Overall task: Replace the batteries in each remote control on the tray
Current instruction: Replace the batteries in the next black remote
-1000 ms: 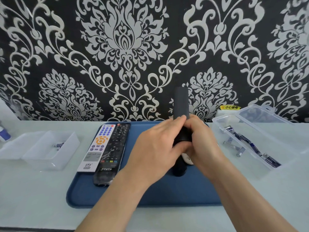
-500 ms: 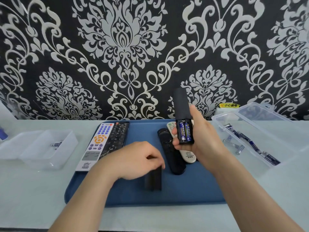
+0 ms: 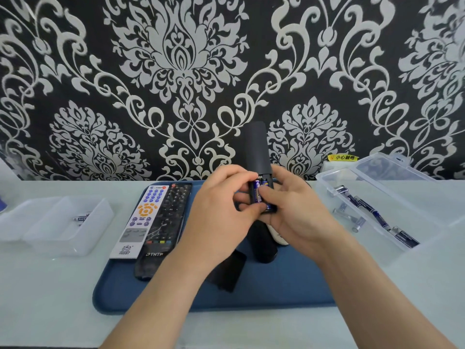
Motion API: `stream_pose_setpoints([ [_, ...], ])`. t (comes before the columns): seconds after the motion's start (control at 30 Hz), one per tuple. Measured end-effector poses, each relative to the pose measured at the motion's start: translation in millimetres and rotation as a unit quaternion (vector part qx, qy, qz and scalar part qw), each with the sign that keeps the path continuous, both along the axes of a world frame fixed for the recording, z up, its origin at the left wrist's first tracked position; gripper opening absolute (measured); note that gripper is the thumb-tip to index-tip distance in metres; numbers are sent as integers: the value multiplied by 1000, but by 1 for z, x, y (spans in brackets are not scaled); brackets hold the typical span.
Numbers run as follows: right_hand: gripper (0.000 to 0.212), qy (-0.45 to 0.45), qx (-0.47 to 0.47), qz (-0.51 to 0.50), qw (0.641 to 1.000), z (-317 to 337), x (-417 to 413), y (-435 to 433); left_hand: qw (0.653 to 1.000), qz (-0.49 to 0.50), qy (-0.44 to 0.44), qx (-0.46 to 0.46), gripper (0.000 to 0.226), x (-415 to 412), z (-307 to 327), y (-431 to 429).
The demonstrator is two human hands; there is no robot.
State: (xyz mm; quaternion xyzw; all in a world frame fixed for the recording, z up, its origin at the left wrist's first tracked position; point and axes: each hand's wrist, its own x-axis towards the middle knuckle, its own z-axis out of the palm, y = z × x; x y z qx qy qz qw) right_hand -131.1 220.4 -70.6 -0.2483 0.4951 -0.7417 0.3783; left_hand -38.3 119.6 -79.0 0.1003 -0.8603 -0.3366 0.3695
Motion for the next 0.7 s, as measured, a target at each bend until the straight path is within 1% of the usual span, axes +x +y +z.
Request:
stream_pose_setpoints([
  [0.2, 44, 20, 3, 14, 1000, 0, 0, 0, 996, 21, -15, -91, 50, 3, 3, 0],
  [0.3, 47, 40, 13, 22, 999, 0, 1, 0, 996, 13, -27, -88, 55, 7, 5, 2],
  [0.5, 42, 50, 21, 11, 998, 0, 3, -2, 995, 2, -41, -94, 47, 7, 6, 1],
  [0.7, 35, 18, -19, -11, 1000, -1, 3, -4, 994, 13, -20, -109, 45, 6, 7, 3],
])
